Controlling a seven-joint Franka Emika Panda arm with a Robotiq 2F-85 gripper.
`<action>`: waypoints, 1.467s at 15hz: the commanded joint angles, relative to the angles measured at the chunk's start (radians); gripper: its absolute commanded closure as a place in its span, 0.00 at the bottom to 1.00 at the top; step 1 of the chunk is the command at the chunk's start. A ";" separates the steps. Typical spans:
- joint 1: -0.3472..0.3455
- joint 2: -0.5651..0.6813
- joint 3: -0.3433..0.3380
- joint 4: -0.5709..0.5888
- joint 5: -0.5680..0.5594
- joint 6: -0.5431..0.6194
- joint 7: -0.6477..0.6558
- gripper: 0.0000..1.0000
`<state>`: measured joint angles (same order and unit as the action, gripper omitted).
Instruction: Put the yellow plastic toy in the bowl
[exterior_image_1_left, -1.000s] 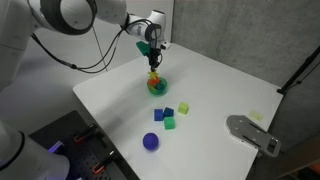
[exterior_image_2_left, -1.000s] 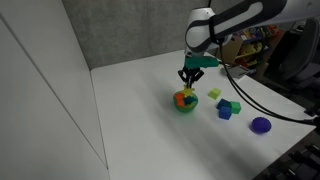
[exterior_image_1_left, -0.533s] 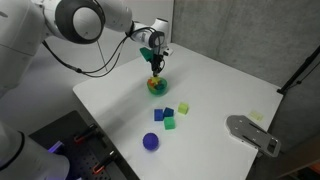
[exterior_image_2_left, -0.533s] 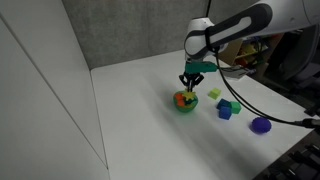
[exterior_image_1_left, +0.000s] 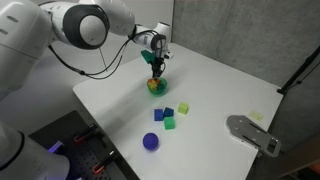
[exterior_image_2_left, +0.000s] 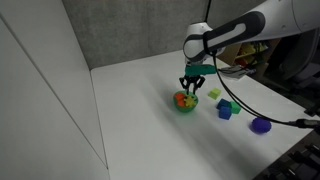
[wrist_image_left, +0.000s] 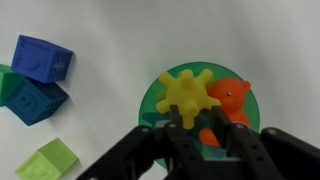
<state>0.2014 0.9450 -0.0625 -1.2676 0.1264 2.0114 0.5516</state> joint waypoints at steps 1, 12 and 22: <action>-0.006 0.024 0.013 0.077 -0.004 -0.080 0.022 0.31; 0.022 -0.154 0.017 -0.043 -0.045 -0.094 -0.031 0.00; 0.013 -0.465 0.024 -0.437 -0.129 -0.018 -0.099 0.00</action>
<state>0.2260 0.6156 -0.0500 -1.5280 0.0230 1.9420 0.4830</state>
